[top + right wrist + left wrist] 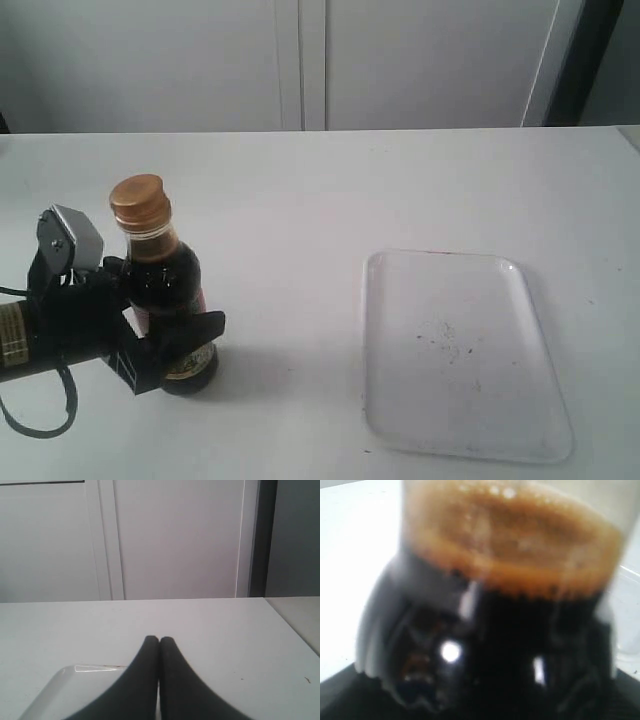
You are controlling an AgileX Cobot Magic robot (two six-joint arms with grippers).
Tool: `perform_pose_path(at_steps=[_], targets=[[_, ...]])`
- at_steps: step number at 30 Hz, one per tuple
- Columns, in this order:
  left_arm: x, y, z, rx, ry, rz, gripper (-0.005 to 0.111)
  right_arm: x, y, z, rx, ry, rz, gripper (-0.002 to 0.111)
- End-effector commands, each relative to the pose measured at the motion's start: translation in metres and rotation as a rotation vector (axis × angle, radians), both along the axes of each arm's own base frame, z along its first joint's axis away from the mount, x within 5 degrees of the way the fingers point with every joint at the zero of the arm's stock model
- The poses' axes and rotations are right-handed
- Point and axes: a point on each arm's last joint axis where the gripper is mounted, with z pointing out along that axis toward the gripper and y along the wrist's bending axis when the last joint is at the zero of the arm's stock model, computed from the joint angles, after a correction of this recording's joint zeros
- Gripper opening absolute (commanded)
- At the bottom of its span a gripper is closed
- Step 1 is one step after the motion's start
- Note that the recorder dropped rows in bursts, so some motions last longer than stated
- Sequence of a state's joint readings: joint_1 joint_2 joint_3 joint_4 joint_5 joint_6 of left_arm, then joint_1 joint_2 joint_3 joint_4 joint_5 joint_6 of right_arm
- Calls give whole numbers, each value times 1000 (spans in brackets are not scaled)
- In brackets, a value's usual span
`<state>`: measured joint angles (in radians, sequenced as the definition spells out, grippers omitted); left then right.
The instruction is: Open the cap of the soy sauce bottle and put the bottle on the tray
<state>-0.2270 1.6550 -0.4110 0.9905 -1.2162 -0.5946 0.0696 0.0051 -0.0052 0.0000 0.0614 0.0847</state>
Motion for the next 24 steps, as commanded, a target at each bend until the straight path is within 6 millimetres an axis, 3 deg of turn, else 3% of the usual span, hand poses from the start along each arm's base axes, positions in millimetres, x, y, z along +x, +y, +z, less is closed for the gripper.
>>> perform_pose_path(at_steps=[1, 8, 24], targets=[[-1, -2, 1, 7, -15, -29, 56, 0, 0, -2, -7, 3, -1, 0], [-2, -3, 0, 25, -38, -51, 1, 0, 0, -1, -6, -1, -1, 0], [-5, -4, 0, 68, -96, -101, 0, -4, 0, 21, 106, -245, 15, 0]])
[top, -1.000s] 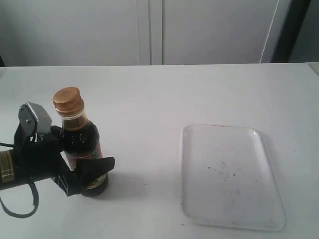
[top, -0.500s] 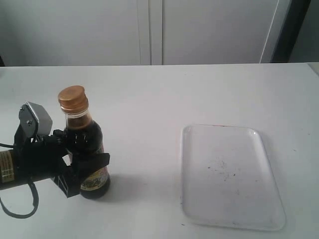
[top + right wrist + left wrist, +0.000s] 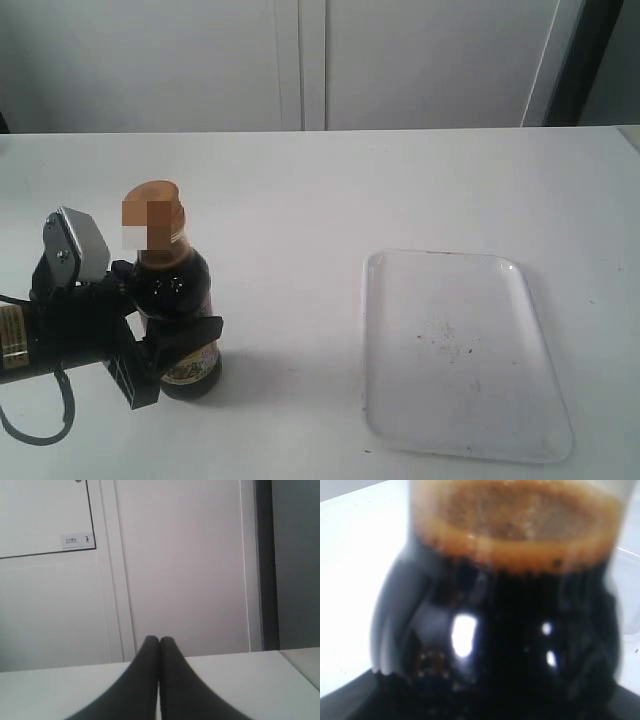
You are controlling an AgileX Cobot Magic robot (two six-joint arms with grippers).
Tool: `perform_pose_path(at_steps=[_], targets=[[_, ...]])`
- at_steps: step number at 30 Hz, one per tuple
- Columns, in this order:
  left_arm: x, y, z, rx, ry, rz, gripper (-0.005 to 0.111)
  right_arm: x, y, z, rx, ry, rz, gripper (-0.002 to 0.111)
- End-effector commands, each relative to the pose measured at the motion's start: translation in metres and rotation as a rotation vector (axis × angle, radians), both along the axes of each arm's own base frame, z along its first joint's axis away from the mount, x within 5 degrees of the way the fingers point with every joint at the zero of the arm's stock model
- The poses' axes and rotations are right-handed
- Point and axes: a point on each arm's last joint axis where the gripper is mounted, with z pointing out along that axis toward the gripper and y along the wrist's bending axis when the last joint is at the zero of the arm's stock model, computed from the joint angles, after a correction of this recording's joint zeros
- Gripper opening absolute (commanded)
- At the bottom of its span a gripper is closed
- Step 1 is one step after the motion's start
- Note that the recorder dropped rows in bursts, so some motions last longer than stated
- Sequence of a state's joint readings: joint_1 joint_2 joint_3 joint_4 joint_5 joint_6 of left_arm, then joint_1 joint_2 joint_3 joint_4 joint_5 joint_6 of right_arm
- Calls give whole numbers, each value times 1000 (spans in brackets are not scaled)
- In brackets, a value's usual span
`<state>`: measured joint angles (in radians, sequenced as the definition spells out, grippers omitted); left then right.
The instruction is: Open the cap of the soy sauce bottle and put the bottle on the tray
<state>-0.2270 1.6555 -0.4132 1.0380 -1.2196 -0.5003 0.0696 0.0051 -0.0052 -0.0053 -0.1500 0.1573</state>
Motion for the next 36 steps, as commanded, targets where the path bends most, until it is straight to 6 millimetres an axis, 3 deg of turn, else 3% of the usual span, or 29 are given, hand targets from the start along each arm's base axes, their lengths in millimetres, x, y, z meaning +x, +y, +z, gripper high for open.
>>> perform_pose_path(at_steps=[1, 9, 26, 36], targets=[[-2, -2, 0, 9, -10, -29, 0, -1, 0, 2, 24, -34, 7, 0], [-2, -2, 0, 10, -11, -31, 0, 1, 0, 12, 37, -22, 10, 0], [-3, -3, 0, 16, -11, -48, 0, 30, 3, 88, -40, 35, 1, 0], [-3, -3, 0, 16, -11, -48, 0, 53, 4, 118, -62, 85, -6, 0]])
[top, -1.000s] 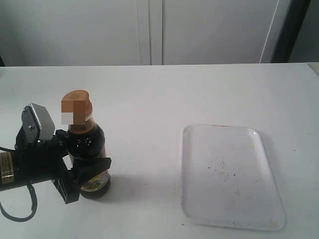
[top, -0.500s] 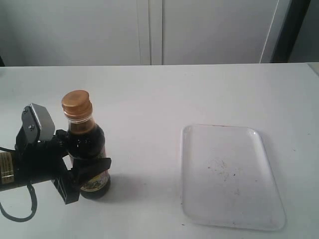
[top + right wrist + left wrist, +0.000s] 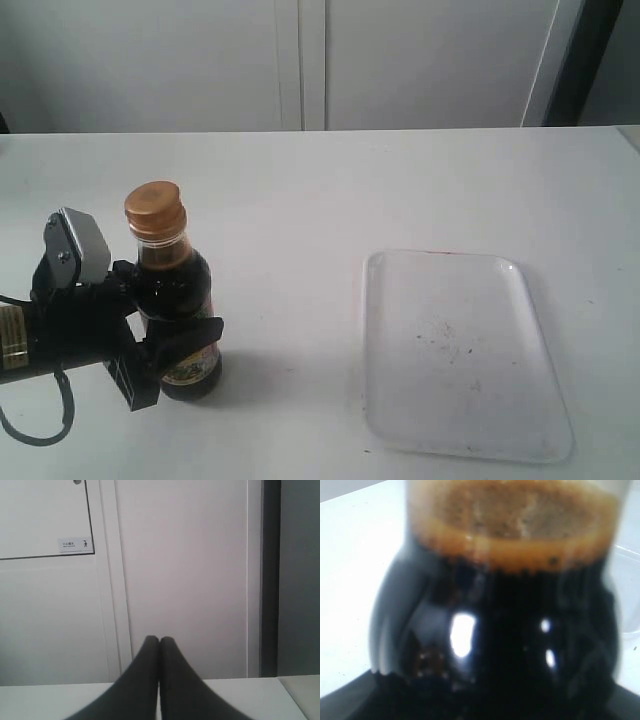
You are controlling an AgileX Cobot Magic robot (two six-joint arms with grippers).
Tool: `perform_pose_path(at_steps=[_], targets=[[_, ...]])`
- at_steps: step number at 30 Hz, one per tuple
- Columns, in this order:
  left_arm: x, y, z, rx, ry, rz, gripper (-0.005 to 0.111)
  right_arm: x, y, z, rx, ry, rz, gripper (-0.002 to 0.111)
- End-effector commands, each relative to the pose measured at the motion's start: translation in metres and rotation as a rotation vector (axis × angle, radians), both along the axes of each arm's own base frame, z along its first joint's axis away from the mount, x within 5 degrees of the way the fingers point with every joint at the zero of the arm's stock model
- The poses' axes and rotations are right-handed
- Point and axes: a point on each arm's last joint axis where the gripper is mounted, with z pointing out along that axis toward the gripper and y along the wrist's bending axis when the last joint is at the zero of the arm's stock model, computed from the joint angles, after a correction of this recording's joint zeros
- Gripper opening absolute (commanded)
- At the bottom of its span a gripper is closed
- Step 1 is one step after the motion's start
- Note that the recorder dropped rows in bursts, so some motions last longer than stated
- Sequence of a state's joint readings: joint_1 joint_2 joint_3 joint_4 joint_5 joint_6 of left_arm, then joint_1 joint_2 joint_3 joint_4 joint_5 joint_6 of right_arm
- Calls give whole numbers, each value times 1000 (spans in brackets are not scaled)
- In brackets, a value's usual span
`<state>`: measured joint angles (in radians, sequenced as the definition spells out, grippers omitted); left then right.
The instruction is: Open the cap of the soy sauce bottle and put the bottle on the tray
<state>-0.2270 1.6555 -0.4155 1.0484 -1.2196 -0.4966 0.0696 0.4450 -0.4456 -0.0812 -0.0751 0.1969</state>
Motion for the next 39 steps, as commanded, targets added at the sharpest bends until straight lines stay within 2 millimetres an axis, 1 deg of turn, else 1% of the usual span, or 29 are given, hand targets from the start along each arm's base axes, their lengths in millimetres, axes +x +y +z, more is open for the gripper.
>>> perform_pose_path(at_steps=[1, 4, 8, 11, 13, 19, 23, 27, 35, 39], targets=[[-3, -2, -1, 11, -4, -37, 0, 11, 1, 11, -21, 17, -3, 0], [-3, -2, -1, 11, -4, -37, 0, 20, 4, 16, -30, 25, 17, 0], [-3, -2, -1, 11, -4, -37, 0, 33, 14, 26, -88, 41, 76, 0], [-3, -2, -1, 11, -4, -37, 0, 45, 24, 28, -120, 68, 132, 0], [-3, -2, -1, 11, -4, -37, 0, 51, 31, 26, -135, 91, 168, 0], [-3, -2, -1, 11, -4, -37, 0, 74, 61, 8, -177, 161, 302, 0], [-3, -2, -1, 11, -4, -37, 0, 84, 82, -3, -202, 180, 389, 0], [-3, -2, -1, 11, -4, -37, 0, 89, 99, -9, -222, 154, 456, 0], [-3, -2, -1, 11, -4, -37, 0, 96, 128, -26, -238, 171, 559, 0], [-3, -2, -1, 11, -4, -37, 0, 102, 138, -33, -192, 149, 587, 0]])
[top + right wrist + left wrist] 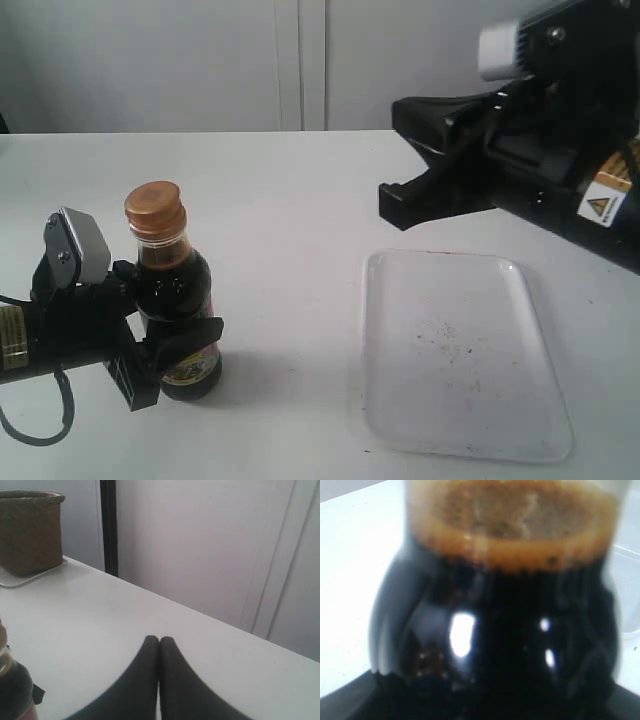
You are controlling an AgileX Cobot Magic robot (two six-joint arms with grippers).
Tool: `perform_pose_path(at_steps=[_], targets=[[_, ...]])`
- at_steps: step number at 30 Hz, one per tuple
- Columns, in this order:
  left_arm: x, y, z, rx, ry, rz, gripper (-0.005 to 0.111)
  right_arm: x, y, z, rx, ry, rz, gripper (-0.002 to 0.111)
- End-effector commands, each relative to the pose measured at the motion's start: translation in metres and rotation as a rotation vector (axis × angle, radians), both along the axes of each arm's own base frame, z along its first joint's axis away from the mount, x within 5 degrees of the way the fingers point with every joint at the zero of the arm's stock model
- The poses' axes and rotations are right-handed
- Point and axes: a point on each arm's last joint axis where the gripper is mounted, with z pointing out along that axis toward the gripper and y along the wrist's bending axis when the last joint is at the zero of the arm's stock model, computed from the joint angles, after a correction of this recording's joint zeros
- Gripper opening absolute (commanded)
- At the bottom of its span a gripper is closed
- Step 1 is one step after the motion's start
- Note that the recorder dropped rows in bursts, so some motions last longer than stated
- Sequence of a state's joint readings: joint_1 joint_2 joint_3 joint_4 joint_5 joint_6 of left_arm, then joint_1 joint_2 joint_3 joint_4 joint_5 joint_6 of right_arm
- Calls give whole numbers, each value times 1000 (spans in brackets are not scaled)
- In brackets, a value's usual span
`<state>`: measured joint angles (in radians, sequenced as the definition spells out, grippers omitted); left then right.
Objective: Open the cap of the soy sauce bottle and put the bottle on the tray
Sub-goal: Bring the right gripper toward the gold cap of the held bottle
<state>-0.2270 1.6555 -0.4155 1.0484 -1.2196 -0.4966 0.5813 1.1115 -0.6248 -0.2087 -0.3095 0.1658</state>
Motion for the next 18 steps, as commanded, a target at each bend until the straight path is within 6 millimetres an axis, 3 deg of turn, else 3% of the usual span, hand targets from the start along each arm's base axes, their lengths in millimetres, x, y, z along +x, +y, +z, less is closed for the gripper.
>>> perform_pose_path(at_steps=[1, 18], targets=[[-3, -2, -1, 11, -4, -37, 0, 6, 11, -3, 61, -34, 31, 0], [-3, -2, -1, 11, -4, -37, 0, 24, 68, -57, 157, -30, 160, 0]])
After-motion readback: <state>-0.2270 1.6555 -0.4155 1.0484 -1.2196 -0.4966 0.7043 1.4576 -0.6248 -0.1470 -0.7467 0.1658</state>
